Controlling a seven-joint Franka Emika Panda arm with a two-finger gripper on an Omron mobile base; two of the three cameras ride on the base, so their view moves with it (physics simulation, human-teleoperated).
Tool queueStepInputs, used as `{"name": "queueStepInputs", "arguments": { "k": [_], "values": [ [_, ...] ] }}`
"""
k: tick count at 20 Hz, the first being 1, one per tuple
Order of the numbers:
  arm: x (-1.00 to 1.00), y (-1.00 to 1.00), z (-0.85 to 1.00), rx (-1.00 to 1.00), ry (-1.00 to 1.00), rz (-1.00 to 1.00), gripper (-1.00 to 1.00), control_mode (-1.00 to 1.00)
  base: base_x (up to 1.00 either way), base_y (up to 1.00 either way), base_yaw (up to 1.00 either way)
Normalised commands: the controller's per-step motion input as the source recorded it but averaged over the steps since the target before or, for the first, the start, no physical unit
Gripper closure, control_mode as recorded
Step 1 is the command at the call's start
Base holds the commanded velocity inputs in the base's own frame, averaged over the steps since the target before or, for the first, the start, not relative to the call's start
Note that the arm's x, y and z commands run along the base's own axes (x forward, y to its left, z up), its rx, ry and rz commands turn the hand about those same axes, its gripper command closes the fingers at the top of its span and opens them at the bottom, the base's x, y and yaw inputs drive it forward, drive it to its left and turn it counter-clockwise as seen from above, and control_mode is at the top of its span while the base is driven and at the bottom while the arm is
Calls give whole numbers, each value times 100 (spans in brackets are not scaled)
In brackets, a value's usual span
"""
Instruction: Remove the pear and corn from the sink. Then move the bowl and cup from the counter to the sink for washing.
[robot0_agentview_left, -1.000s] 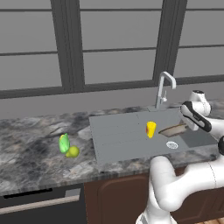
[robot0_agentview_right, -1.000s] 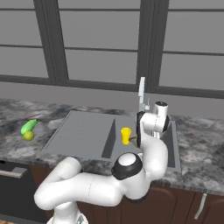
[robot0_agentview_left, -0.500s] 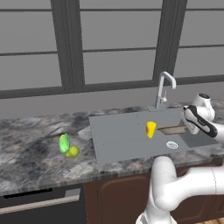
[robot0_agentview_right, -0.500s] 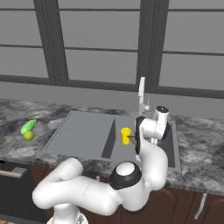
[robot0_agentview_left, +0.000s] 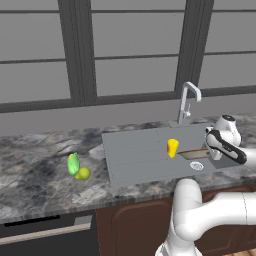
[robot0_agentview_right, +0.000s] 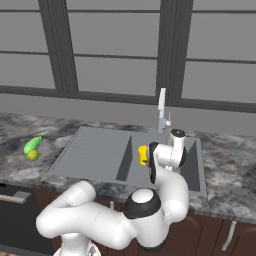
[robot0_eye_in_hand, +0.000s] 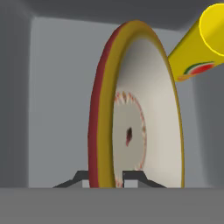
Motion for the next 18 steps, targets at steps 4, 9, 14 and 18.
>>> {"name": "queueStepInputs", "arguments": {
  "k": [4, 9, 14, 18],
  "values": [
    [0, 8, -27, 0, 0, -3, 100, -100, 0, 0, 0],
    [0, 6, -25, 0, 0, -3, 100, -100, 0, 0, 0],
    [2, 5, -23, 0, 0, -3, 100, -100, 0, 0, 0],
    [1, 5, -29, 0, 0, 0, 100, -100, 0, 0, 0]
  ]
}}
